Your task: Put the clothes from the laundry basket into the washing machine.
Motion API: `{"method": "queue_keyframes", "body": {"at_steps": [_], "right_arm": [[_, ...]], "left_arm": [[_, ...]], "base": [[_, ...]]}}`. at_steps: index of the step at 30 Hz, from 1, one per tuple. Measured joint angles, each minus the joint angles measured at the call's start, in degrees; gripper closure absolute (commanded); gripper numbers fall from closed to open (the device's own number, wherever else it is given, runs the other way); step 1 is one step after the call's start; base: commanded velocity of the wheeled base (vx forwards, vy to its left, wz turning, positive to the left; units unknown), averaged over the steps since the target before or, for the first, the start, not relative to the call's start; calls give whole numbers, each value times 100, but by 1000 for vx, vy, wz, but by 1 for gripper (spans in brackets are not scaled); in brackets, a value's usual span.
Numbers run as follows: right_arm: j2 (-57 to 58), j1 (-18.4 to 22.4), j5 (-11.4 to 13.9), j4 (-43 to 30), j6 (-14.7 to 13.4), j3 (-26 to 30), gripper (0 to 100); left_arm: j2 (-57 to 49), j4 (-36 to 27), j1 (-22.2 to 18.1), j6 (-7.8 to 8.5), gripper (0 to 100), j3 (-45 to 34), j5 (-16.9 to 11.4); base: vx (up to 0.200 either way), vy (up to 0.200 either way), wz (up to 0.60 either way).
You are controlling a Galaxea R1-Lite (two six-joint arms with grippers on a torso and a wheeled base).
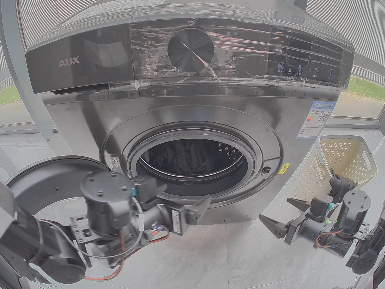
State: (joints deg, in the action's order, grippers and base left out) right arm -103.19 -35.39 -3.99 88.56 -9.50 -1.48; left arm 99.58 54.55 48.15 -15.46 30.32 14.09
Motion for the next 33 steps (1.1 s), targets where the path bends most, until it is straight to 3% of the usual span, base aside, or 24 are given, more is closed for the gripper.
{"method": "queue_keyframes", "body": {"at_steps": [4, 8, 15, 20, 27, 33], "right_arm": [[319, 588, -50, -7, 80, 35, 0], [634, 885, -99, -112, 167, 44, 0], [1504, 1069, -113, -1453, 310, 49, 0], [2332, 1174, -160, -2616, 349, 49, 0], [3713, 1423, -217, -3691, 369, 49, 0], [5074, 1755, -222, -4904, 393, 49, 0]], "left_arm": [[-783, 49, -157, -28, 0, -664, 49], [-1386, 90, -364, -20, 0, -1167, 46], [-2103, 128, -709, 77, 0, -1753, 55], [-2549, 145, -1081, 317, 0, -2175, 46], [-3426, 77, -1414, 688, 0, -2653, 52], [-4369, -556, -1585, 911, 0, -2865, 178]], "base": [[0, 0, 0], [0, 0, 0], [-57, 0, 0], [-200, 0, 0], [-200, 0, 0], [-33, 0, 0]]}}
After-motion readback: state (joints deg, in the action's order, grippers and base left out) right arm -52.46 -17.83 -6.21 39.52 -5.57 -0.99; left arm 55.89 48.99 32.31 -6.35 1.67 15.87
